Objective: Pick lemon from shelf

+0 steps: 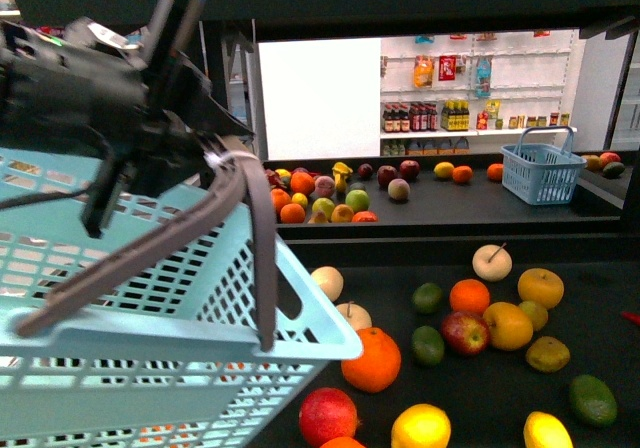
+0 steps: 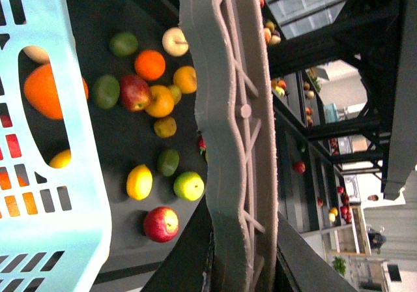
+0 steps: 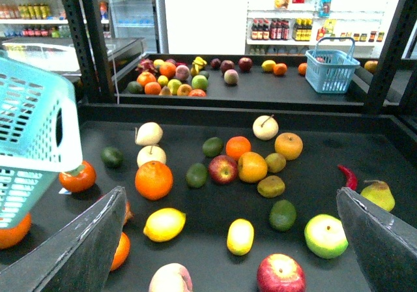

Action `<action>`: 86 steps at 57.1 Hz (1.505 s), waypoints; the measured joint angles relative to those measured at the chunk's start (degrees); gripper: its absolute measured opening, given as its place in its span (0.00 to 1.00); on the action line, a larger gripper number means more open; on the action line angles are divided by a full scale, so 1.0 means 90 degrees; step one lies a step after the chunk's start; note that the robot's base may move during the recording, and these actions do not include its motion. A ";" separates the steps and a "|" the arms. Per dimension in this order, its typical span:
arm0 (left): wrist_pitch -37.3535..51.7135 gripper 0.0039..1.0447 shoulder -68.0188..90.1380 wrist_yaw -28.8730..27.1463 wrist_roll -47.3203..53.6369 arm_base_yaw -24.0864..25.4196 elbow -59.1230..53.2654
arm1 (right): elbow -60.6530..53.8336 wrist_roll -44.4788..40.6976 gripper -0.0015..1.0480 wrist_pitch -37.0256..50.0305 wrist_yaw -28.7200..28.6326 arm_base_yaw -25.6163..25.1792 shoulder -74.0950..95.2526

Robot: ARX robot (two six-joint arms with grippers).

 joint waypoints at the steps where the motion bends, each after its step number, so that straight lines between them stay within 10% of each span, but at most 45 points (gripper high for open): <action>1: 0.0012 0.11 0.0102 0.0005 0.0002 -0.0075 0.0061 | 0.0000 0.0000 0.93 0.0000 0.0000 0.0000 0.0000; 43: 0.0418 0.11 0.1787 0.0049 -0.0044 -0.1370 0.1931 | 0.0104 0.0238 0.93 -0.0325 0.0678 0.0177 0.0228; 48: 0.0435 0.11 0.1787 0.0027 -0.0002 -0.1367 0.1931 | 0.0401 0.0996 0.93 -0.0148 0.1411 0.0080 0.1545; 65: 0.0435 0.11 0.1787 0.0000 0.0027 -0.1362 0.1931 | 0.2467 0.1022 0.93 0.2708 -0.0673 -0.1683 0.7225; 86: 0.0435 0.11 0.1787 0.0019 0.0007 -0.1358 0.1931 | 0.6365 0.0318 0.93 0.1931 -0.0792 -0.1404 1.2893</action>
